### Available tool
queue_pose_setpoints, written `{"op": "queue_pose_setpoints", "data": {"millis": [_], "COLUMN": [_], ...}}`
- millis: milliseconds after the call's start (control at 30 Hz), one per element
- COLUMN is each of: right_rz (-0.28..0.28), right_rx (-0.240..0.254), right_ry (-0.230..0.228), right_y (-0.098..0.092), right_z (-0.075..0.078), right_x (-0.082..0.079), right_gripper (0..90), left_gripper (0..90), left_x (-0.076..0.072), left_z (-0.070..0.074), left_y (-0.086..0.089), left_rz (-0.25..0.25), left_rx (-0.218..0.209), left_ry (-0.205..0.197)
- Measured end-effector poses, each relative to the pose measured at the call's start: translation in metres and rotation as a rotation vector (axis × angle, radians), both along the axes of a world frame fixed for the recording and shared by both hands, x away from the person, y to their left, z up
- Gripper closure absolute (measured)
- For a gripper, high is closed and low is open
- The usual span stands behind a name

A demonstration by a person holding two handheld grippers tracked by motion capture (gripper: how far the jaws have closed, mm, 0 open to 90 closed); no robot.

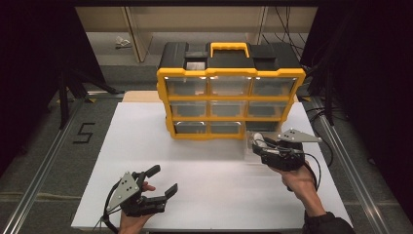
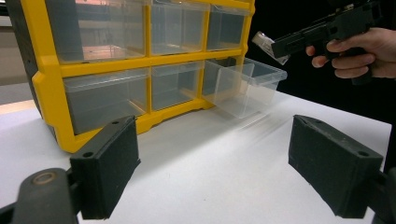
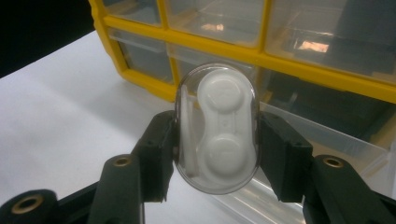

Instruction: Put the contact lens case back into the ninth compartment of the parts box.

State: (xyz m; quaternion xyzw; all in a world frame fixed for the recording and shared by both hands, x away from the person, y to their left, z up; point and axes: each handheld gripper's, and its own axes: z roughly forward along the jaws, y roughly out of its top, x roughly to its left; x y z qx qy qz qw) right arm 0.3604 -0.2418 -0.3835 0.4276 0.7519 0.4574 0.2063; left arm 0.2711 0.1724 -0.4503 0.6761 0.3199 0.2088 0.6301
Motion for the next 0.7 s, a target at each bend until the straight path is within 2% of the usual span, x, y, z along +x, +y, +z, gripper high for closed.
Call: {"op": "queue_pose_setpoints", "data": {"millis": [400, 700], "right_rz": [-0.053, -0.083], "right_rx": [0.018, 0.021], "right_ry": [-0.009, 0.005], "right_y": [-0.015, -0.020], "right_z": [0.000, -0.005], "right_x": [0.009, 0.017], "right_gripper": [49.7, 49.7], "left_gripper": [15.8, 15.8], "left_x": [0.000, 0.000], "left_z": [0.000, -0.001], "left_y": [-0.001, -0.001], "left_rz": [0.000, 0.002], "left_rx": [0.000, 0.009], "left_ry": [0.001, 0.000]}}
